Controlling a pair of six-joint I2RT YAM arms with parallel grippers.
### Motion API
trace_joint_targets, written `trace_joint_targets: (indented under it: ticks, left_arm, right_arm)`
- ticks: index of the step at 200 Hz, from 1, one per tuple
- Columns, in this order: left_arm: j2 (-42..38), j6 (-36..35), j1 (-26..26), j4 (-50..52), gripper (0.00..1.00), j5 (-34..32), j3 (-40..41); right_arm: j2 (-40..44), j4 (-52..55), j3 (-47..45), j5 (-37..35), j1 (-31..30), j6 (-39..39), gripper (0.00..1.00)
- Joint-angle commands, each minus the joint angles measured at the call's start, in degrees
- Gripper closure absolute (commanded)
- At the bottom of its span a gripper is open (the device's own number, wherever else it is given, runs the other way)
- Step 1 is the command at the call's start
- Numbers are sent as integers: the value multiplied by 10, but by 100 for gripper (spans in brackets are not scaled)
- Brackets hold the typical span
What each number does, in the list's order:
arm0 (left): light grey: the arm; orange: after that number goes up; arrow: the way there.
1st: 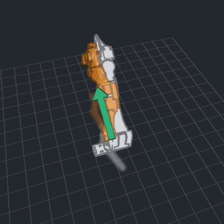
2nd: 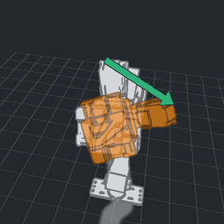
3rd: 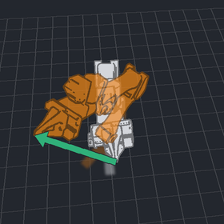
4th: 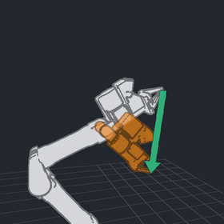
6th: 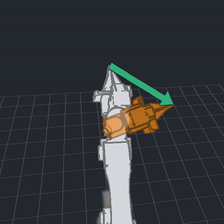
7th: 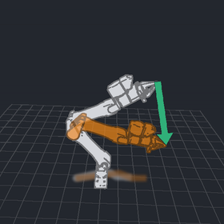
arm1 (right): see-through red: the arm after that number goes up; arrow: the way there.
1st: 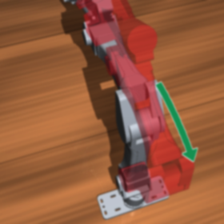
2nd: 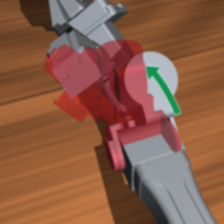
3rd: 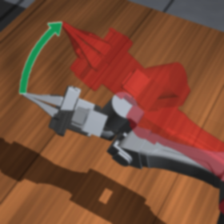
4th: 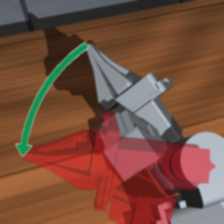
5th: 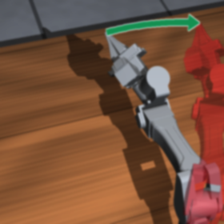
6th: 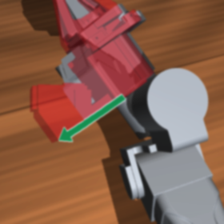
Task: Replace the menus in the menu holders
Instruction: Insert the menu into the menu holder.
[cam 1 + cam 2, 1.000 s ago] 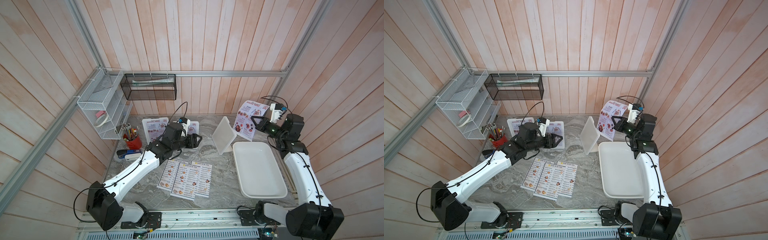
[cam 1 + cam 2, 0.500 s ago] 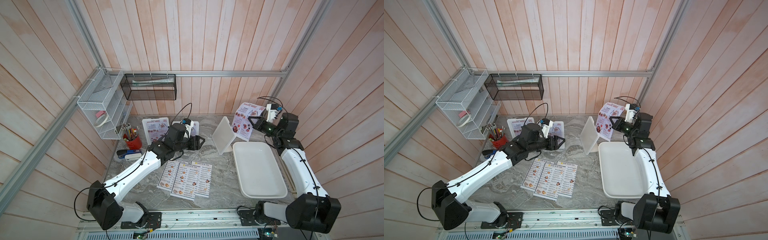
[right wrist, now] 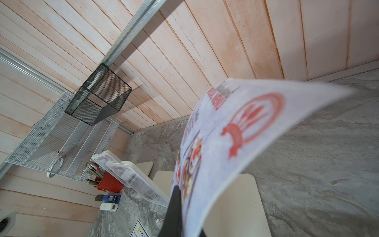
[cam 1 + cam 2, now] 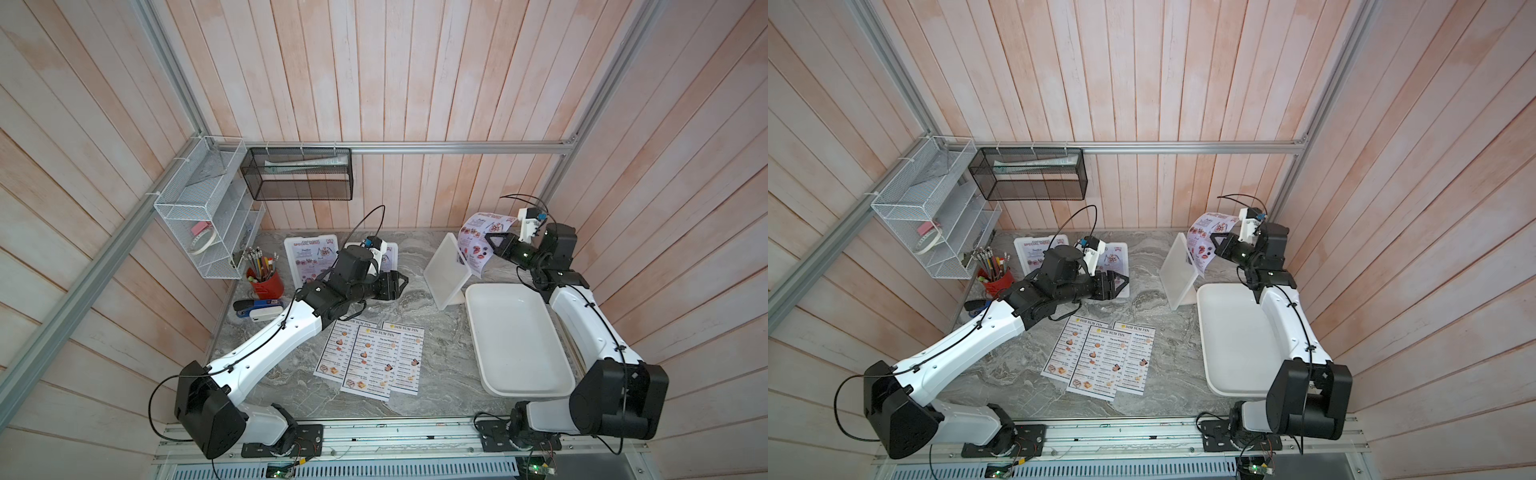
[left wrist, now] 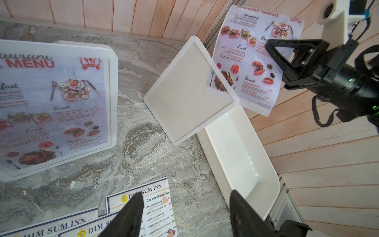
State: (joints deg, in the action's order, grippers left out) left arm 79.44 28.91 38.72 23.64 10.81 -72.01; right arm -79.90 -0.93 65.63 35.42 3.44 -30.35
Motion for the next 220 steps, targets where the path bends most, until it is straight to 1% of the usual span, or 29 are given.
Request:
trace_joint_targets:
  ticks: [1,49,85,143,182,220]
  left_arm:
    - [-8,-14,3,11,31,-16,-19]
    - [-12,-13,3,18,31,-27,-16]
    - [-27,-12,3,11,31,-43,-6]
    - [-22,-10,3,20,31,-42,-8]
    - [-18,-10,3,21,31,-41,-11]
    - [-20,-10,3,33,31,-46,-15]
  right_arm:
    - [-11,-30,26,-15,-2,8,100]
    - [-42,-67,28,-7,-8,13,100]
    - [-54,-72,39,-48,-34,45,100]
    - [-40,-140,0,-103,-55,83,100]
    - [-52,-167,-6,-107,-65,78,100]
    - [-44,-200,-27,-117,-77,76,100]
